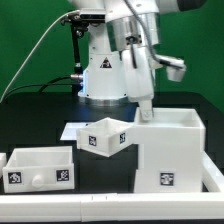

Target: Assemble drawer

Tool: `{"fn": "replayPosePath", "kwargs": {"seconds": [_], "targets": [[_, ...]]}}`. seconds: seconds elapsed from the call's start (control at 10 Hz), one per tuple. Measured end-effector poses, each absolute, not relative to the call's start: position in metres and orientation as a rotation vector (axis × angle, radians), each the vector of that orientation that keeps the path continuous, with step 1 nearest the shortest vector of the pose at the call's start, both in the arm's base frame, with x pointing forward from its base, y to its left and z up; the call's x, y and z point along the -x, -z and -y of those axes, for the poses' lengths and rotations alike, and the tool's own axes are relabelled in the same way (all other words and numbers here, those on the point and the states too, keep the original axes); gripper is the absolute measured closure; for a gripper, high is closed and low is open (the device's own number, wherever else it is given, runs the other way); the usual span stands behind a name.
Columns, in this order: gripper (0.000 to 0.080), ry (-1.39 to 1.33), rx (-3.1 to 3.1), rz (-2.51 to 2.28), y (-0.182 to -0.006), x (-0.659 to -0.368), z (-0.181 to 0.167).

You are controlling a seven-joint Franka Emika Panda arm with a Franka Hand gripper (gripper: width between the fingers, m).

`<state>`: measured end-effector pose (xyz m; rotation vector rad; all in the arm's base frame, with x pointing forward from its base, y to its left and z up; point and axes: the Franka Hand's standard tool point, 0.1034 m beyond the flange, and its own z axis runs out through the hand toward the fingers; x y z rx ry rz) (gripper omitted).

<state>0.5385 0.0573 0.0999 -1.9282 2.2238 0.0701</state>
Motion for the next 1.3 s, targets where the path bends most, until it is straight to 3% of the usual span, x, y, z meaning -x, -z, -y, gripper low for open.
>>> {"fn": "replayPosePath", "kwargs": {"seconds": [0.8, 1.3], "targets": [[0.0764, -0.069, 2.042, -2.126, -0.103, -0.551, -0.064], [0.0765, -0.022, 2.096, -2.045, -0.101, -0.536, -0.057]]}}
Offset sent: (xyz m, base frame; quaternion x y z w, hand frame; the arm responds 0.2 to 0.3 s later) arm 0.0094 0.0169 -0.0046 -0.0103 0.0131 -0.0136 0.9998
